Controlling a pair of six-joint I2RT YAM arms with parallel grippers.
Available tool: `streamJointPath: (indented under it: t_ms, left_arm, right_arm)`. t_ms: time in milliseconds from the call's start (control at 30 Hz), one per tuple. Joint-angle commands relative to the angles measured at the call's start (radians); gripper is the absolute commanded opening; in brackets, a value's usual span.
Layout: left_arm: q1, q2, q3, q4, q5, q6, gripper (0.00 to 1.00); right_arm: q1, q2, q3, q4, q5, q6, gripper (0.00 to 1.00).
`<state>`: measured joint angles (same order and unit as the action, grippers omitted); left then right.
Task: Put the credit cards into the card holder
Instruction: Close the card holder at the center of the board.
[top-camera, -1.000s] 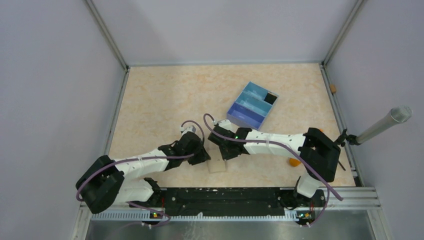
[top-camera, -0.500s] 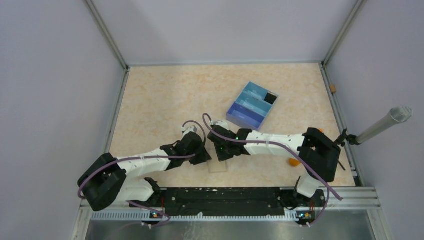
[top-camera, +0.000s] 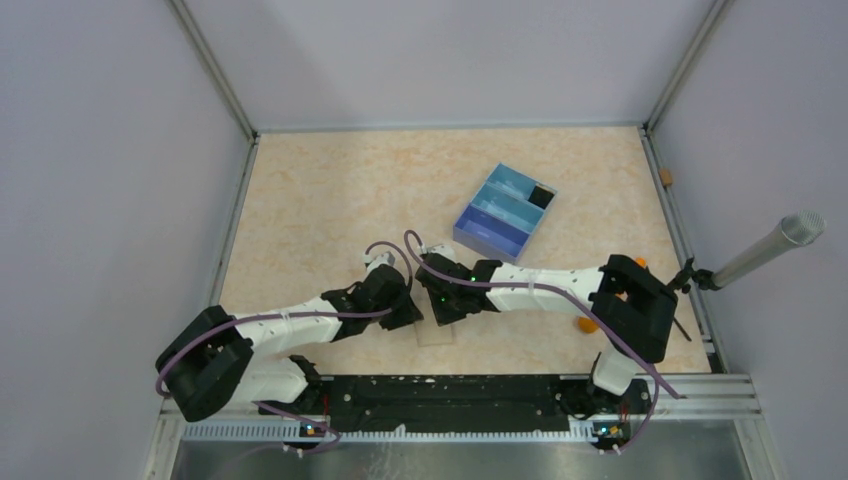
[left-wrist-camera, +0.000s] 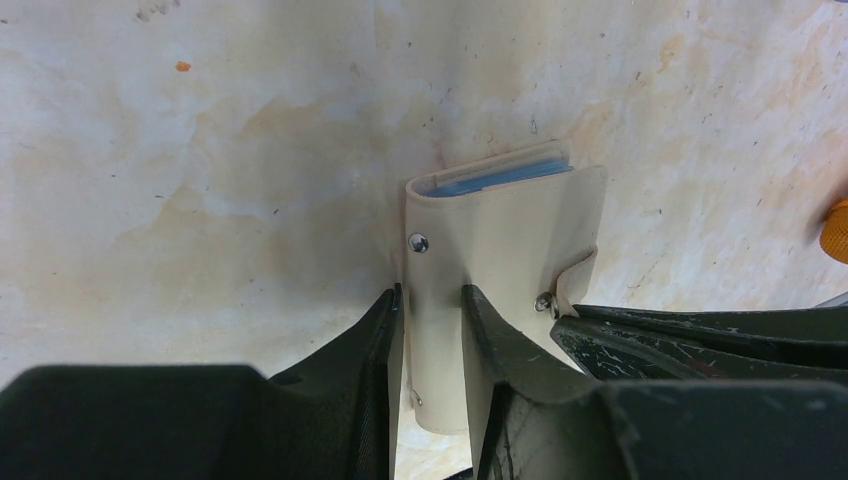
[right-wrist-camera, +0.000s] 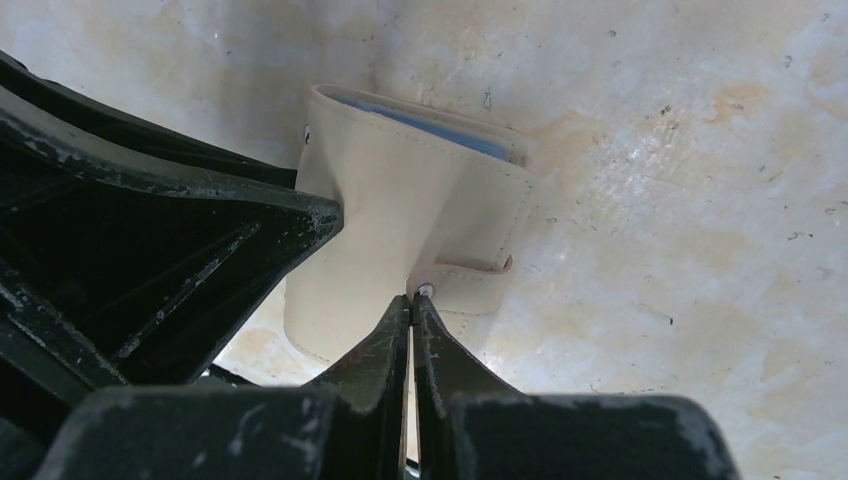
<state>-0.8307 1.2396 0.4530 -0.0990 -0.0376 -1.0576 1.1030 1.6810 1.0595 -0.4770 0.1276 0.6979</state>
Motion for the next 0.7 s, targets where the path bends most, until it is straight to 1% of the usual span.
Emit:
streamJointPath:
  t_ms: [0, 667]
  left_arm:
    - [-0.009, 0.027, -0.007, -0.064, -0.019, 0.001, 0.31]
    - [-0.01, 0.029, -0.008, -0.064, -0.018, -0.001, 0.29]
  right_arm:
    - [-0.005, 0.022, 0.003, 0.041, -0.022, -0.009, 0.0]
    - [-0.005, 0.069, 0.016, 0.022, -0.008, -0.015, 0.0]
